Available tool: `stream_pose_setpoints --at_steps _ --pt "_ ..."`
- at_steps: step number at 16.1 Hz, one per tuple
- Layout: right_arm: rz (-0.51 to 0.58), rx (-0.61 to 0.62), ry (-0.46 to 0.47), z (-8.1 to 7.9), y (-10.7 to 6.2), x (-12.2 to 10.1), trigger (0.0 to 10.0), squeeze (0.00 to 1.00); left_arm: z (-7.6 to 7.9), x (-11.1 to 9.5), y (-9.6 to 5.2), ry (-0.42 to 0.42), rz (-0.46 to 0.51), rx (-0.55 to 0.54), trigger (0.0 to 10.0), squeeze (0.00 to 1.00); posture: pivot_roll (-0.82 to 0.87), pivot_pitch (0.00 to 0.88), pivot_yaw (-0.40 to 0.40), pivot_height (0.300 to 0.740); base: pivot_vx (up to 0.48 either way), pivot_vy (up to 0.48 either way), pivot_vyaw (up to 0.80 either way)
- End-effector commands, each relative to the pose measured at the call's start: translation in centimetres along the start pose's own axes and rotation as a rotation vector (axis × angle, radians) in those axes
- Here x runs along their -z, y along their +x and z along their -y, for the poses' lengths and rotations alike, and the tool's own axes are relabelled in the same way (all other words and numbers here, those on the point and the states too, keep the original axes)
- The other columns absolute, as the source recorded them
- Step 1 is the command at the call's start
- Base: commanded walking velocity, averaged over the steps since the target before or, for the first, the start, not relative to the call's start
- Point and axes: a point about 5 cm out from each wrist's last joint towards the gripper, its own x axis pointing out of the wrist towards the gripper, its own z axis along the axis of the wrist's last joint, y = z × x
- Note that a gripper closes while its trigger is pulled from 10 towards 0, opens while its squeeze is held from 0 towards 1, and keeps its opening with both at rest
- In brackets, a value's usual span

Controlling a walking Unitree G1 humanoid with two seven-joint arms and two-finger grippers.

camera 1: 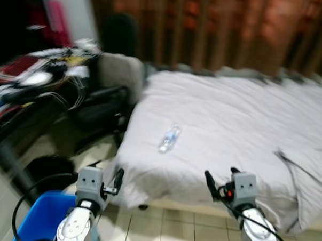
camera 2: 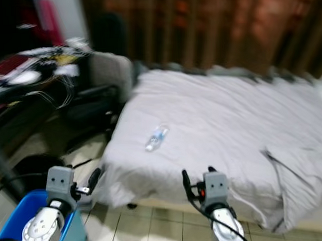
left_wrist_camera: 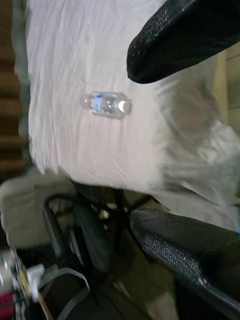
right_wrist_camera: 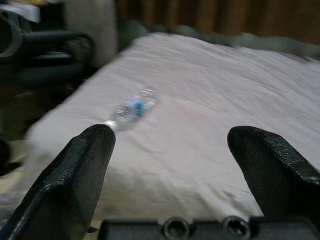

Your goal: Clean up the room

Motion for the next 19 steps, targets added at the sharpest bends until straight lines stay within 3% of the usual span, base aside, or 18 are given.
stream_pose_setpoints --at_steps 1,7,10,16,19 --pt "-0.016 0.042 -0.007 1.3 -0.1 0.2 10.0 0.0 1.0 -0.2 0.5 -0.002 0.0 0.037 10.0 0.0 0.08 0.0 -0.052 0.74 0.398 0.266 0.0" --pt "-0.031 0.047 -0.009 1.1 -0.3 0.7 10.0 0.0 0.3 -0.3 1.0 0.043 -0.008 0.053 10.0 0.0 0.08 0.0 -0.034 0.74 0.398 0.269 -0.4" --pt "-0.024 0.045 -0.015 0.9 0.0 0.6 10.0 0.0 0.6 -0.4 1.4 0.06 -0.01 0.081 10.0 0.0 0.07 0.0 -0.03 0.74 0.399 0.266 -0.17" --pt "-0.029 0.042 -0.015 0.9 0.2 0.8 10.0 0.0 1.2 -0.3 1.7 0.076 -0.012 0.104 10.0 0.0 0.07 0.0 -0.029 0.74 0.398 0.269 -0.77" --pt "-0.027 0.04 -0.015 0.8 0.3 0.8 10.0 0.0 1.3 -0.1 2.0 0.11 -0.033 0.073 10.0 0.0 0.07 0.0 -0.027 0.74 0.124 0.092 0.0"
